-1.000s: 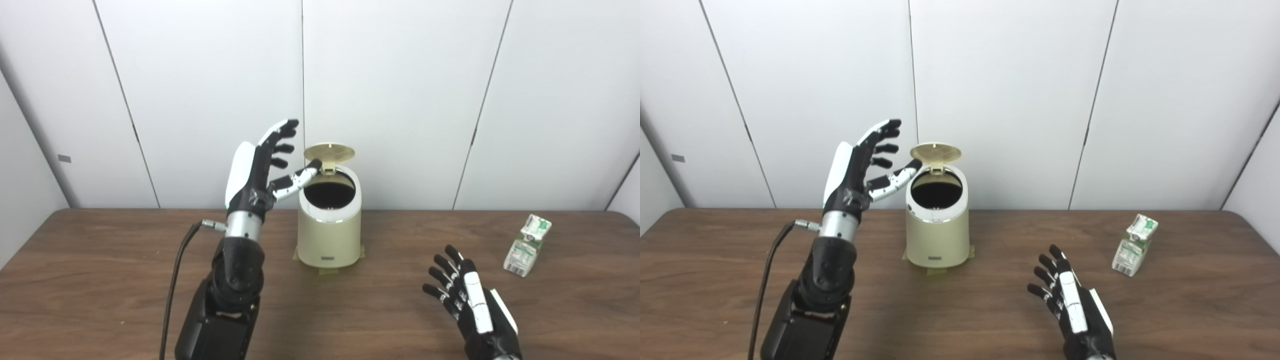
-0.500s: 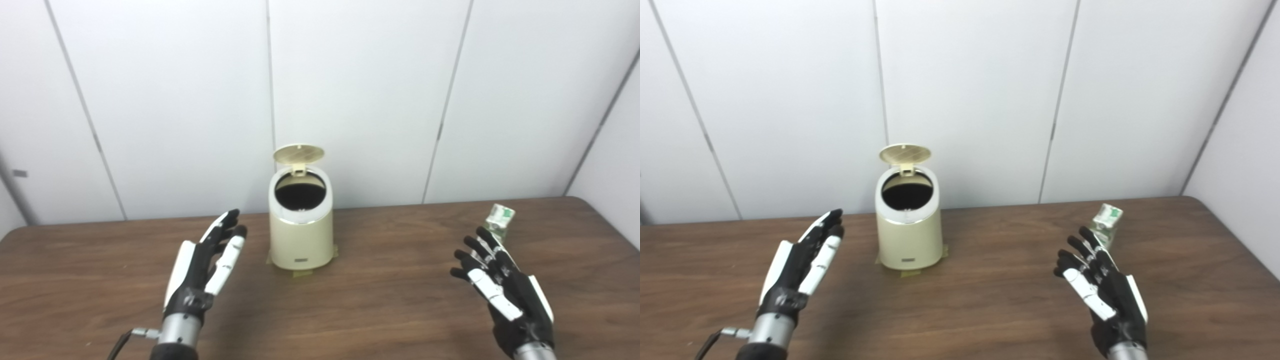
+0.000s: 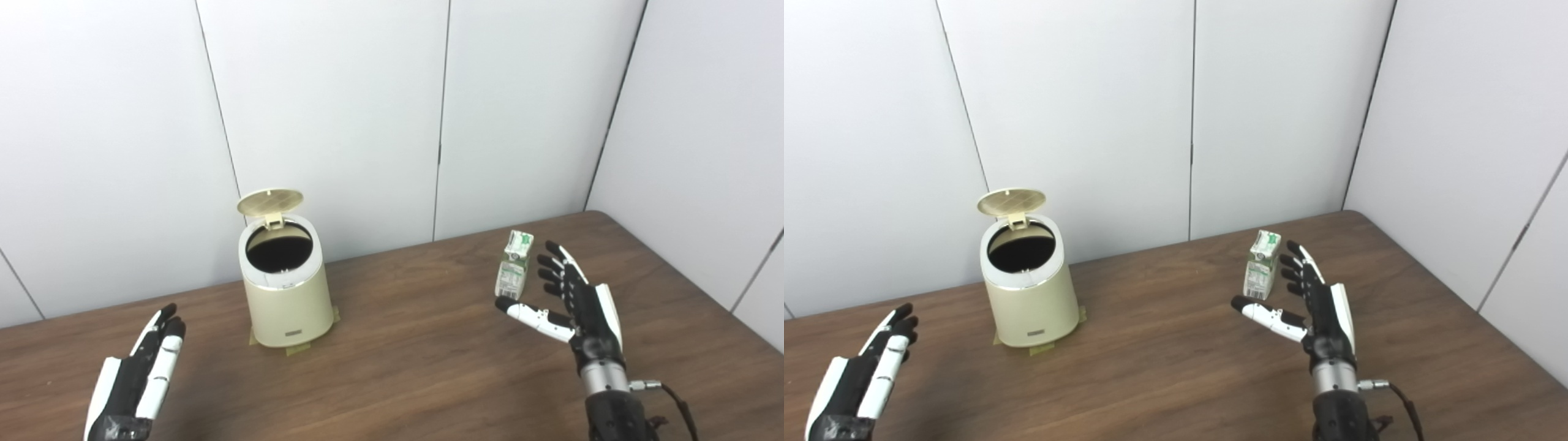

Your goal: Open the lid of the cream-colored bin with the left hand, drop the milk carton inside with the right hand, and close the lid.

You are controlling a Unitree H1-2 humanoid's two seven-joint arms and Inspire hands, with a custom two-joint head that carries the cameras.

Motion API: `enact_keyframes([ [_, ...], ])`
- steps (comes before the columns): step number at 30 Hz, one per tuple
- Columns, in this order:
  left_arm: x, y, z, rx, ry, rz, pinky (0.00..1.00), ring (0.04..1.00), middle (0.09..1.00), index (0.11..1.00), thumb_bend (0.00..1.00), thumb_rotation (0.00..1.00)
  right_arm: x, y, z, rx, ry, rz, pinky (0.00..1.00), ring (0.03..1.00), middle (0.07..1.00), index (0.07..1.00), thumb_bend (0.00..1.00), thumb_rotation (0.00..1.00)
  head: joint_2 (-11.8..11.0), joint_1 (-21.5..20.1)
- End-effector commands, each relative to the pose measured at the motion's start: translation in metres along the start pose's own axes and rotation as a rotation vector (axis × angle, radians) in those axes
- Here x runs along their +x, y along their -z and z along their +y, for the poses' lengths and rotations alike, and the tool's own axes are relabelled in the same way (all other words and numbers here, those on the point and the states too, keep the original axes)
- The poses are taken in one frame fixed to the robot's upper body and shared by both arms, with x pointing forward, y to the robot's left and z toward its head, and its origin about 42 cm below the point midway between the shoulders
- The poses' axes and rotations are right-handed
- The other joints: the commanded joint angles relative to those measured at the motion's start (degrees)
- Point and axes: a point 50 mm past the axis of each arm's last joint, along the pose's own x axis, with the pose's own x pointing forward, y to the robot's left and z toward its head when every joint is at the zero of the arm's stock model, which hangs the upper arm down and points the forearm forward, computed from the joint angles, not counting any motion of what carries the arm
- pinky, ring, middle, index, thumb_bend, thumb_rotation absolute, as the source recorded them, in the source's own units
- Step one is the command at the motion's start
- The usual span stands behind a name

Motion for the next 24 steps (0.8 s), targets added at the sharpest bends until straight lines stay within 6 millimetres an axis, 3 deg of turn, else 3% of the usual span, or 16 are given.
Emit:
enact_keyframes([
  [1, 0.009, -0.018, 0.008, 0.024, -0.015, -0.077, 0.94, 0.933, 0.949, 0.978, 0.50, 0.98, 0.017, -0.016, -0.009, -0.033, 0.057, -0.081, 0.71, 0.834, 0.871, 0.902, 0.87, 0.27, 0.2, 0.0],
  [5, 0.010, -0.020, 0.012, 0.049, -0.016, -0.077, 0.98, 0.940, 0.944, 0.983, 0.49, 0.97, 0.035, -0.014, -0.015, -0.068, 0.085, -0.084, 0.69, 0.865, 0.905, 0.908, 0.90, 0.19, 0.5, 0.2],
  [8, 0.011, -0.021, 0.014, 0.057, -0.014, -0.078, 0.97, 0.946, 0.947, 0.988, 0.49, 0.97, 0.053, -0.013, -0.018, -0.120, 0.089, -0.087, 0.72, 0.876, 0.912, 0.915, 0.94, 0.20, 0.8, -0.2],
  [11, 0.011, -0.022, 0.016, 0.058, -0.015, -0.078, 0.97, 0.955, 0.953, 0.984, 0.51, 0.96, 0.070, -0.014, -0.021, -0.160, 0.064, -0.084, 0.86, 0.916, 0.932, 0.933, 0.98, 0.23, 1.0, -0.3],
  [14, 0.010, -0.025, 0.018, 0.063, -0.018, -0.089, 0.95, 0.944, 0.943, 0.969, 0.50, 0.95, 0.088, -0.015, -0.023, -0.184, 0.021, -0.074, 0.87, 0.938, 0.960, 0.974, 0.97, 0.20, 1.3, -0.2],
  [16, 0.010, -0.027, 0.019, 0.063, -0.021, -0.097, 0.92, 0.925, 0.932, 0.965, 0.49, 0.93, 0.102, -0.016, -0.022, -0.181, 0.000, -0.077, 0.81, 0.893, 0.966, 0.980, 0.98, 0.17, 1.4, -0.2],
  [17, 0.010, -0.028, 0.019, 0.063, -0.022, -0.100, 0.92, 0.917, 0.927, 0.962, 0.49, 0.92, 0.108, -0.016, -0.022, -0.185, -0.008, -0.076, 0.67, 0.789, 0.974, 0.980, 0.98, 0.15, 1.6, -0.3],
  [19, 0.010, -0.030, 0.020, 0.077, -0.016, -0.109, 0.92, 0.913, 0.920, 0.955, 0.49, 0.92, 0.120, -0.016, -0.022, -0.214, -0.022, -0.066, 0.57, 0.731, 0.973, 0.980, 0.98, 0.15, 1.6, -0.4],
  [21, 0.010, -0.031, 0.021, 0.090, -0.004, -0.117, 0.91, 0.916, 0.916, 0.942, 0.47, 0.93, 0.131, -0.014, -0.022, -0.255, -0.028, -0.040, 0.53, 0.729, 0.963, 0.971, 0.99, 0.16, 1.8, -0.4],
  [24, 0.009, -0.032, 0.022, 0.097, 0.013, -0.125, 0.92, 0.926, 0.915, 0.932, 0.46, 0.91, 0.147, -0.013, -0.022, -0.328, -0.042, -0.021, 0.58, 0.760, 0.945, 0.952, 1.00, 0.15, 2.0, -0.3],
])
